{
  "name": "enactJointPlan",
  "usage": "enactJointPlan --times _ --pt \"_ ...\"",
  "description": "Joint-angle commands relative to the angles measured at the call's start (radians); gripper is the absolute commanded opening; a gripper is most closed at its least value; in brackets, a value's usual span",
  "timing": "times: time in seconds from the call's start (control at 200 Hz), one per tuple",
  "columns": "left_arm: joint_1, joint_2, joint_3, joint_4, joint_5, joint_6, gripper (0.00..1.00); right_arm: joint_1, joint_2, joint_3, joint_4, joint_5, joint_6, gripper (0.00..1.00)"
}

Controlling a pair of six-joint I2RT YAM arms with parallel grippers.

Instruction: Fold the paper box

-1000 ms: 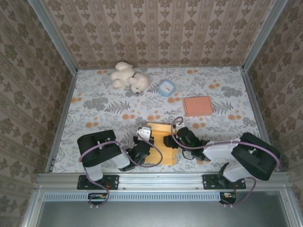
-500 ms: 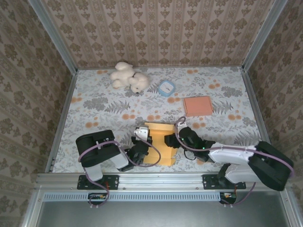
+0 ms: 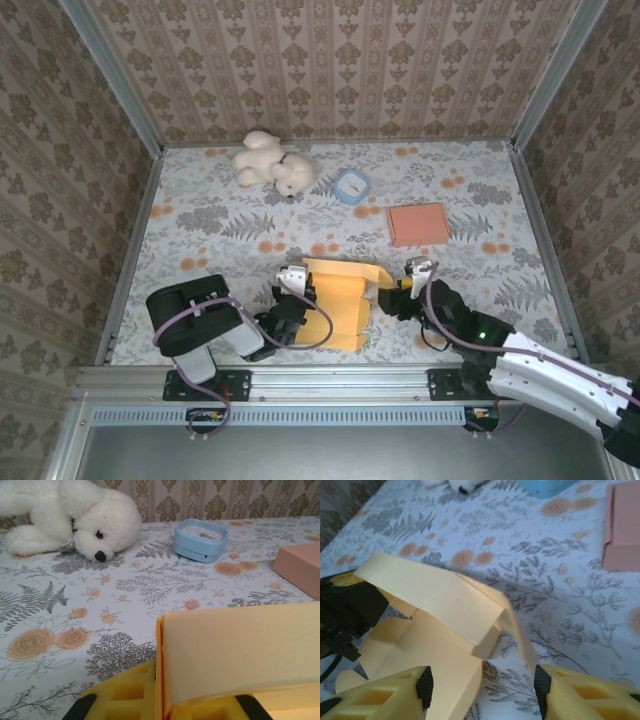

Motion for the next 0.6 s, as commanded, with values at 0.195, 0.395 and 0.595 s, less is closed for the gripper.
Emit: enactJointPlan --times 0.195,0.395,0.595 --pt "0.086 -0.164 -0.043 -0.174 0.127 -0.09 0.09 -0.004 -0.057 -0.02 -0.131 0.157 -0.033 0.59" --pt "0.102 -0.249 -0.062 -0.213 0.187 -0.08 0.09 -0.011 0.059 -0.004 -0.052 0.135 -0.052 0.59" --pt "0.103 -0.285 -0.058 -0.275 0.185 -0.079 0.09 -0.011 0.083 0.021 -0.001 0.083 -0.019 0.59"
